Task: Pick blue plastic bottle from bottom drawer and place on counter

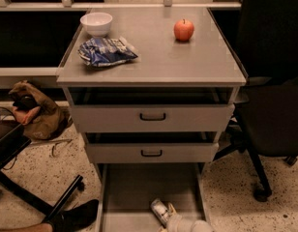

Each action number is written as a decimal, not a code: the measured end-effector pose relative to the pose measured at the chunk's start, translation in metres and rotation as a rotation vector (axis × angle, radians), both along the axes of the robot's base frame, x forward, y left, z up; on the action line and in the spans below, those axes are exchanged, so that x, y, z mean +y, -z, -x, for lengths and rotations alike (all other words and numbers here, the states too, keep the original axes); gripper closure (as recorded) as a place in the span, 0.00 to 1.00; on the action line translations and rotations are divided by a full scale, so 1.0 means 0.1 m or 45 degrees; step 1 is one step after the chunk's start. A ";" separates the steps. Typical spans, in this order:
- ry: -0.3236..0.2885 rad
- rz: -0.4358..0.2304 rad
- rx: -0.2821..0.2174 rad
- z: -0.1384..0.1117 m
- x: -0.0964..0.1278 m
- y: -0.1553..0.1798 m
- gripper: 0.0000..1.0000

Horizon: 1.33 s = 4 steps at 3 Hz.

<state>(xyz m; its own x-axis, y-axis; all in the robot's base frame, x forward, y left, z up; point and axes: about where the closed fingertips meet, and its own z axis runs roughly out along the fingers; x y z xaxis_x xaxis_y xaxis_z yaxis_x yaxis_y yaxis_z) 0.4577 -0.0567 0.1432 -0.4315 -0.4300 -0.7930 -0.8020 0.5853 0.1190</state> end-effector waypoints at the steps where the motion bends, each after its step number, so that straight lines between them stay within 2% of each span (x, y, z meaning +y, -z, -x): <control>1: 0.043 0.033 -0.026 -0.07 0.01 0.12 0.00; 2: 0.047 0.053 -0.035 -0.08 0.03 0.13 0.00; 3: 0.047 0.053 -0.034 -0.08 0.03 0.13 0.19; 4: 0.047 0.053 -0.034 -0.08 0.03 0.13 0.42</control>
Offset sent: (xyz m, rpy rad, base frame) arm 0.0193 -0.0022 -0.0326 -0.1423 -0.0613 -0.1743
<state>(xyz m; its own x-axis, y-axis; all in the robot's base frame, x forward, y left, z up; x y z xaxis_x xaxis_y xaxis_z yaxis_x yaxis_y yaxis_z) 0.4662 -0.0538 0.1304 -0.4262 -0.4475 -0.7862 -0.7826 0.6184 0.0723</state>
